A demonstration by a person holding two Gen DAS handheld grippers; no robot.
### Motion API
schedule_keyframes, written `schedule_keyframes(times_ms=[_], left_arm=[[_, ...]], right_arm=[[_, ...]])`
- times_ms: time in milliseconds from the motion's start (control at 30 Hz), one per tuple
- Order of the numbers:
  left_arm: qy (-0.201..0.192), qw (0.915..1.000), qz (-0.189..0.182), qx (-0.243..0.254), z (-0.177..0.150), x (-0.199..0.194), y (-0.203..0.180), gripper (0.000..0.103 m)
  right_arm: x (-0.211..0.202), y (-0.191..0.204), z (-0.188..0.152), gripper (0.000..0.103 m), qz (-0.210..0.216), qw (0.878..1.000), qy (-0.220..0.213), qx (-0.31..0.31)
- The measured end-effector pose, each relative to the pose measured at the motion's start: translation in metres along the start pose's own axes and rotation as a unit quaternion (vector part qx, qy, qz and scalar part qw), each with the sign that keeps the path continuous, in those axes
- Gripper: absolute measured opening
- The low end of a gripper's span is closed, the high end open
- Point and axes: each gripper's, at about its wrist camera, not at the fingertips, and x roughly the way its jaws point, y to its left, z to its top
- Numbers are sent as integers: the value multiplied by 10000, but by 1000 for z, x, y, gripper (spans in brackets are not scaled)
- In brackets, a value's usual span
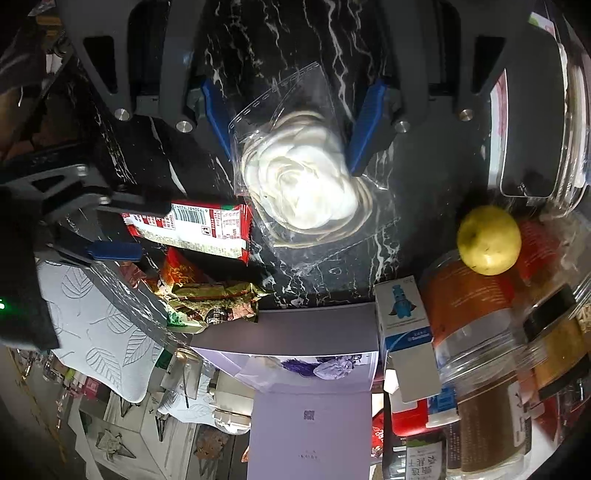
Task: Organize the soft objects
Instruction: 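Lower the left tool onto the clear bag of white cable and grasp it, then grasp the red-and-white snack packet with the right tool while the left holds the cable bag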
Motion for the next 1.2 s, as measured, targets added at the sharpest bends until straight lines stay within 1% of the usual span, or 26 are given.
schedule_keyframes(times_ms=[67, 167, 200, 267, 333, 367, 433, 500, 567, 600, 633, 667, 767, 800, 833, 867, 900, 967, 1067, 1200], left_arm=[[-13, 10000, 15, 5, -2, -2, -1, 59], [-17, 10000, 6, -18, -3, -3, -1, 59], [-21, 10000, 4, -33, -3, -4, 0, 59], [-29, 10000, 11, -36, -3, -4, 0, 59], [-39, 10000, 20, -24, -3, -5, 0, 59], [-43, 10000, 21, -16, -3, -4, 0, 59], [-53, 10000, 4, -7, -2, -4, -1, 59], [-60, 10000, -12, 20, -3, -5, -3, 59], [-70, 10000, -29, 40, -4, -6, -4, 59], [-74, 9999, -45, 53, -4, -7, -5, 59], [-77, 9999, -63, 65, -4, -7, -5, 59], [-82, 9999, -67, 73, -4, -7, -5, 59], [-95, 9999, -75, 91, -4, -7, -6, 59], [-96, 9999, -78, 80, -4, -7, -6, 59], [-98, 9999, -87, 67, -4, -8, -6, 59], [-105, 9999, -85, 55, -5, -8, -5, 59], [-112, 9999, -73, 48, -5, -8, -5, 59], [-112, 9999, -59, 16, -5, -8, -2, 59], [-115, 9999, -52, -62, -4, -9, 3, 59], [-115, 9999, 4, -114, -4, -10, 8, 59]], right_arm=[[7, 1, 2, 91, 67, 9998, 124, -134], [14, 0, 2, 91, 222, 9994, 232, -115], [15, 1, 2, 91, 188, 9995, 214, -125], [15, 1, 0, 87, 66, 9995, 256, -162], [13, 2, -2, 66, -73, 9993, 279, -223], [11, 2, -3, 64, -101, 9993, 274, -226], [7, 1, -6, 51, -128, 9994, 253, -177], [2, 0, -10, 46, -83, 9996, 238, -118], [-4, 1, -14, 36, -95, 9997, 213, -72], [-6, 2, -16, 29, -110, 9996, 245, -47], [-7, 2, -19, 29, -105, 9996, 273, 6], [-8, 3, -22, 29, -98, 9994, 324, 62], [-12, 4, -28, 30, -153, 9995, 267, 96], [-12, 3, -28, 44, -150, 9995, 247, 158], [-12, 2, -27, 73, -136, 9994, 231, 229], [-11, 1, -26, 83, -105, 9992, 189, 333], [-11, 1, -24, 87, -54, 9992, 148, 376], [-7, 1, -19, 87, 117, 9990, 126, 405], [5, 4, -12, 87, 89, 9993, 189, 318], [18, 8, 3, 87, 10, 9997, 159, 163]])
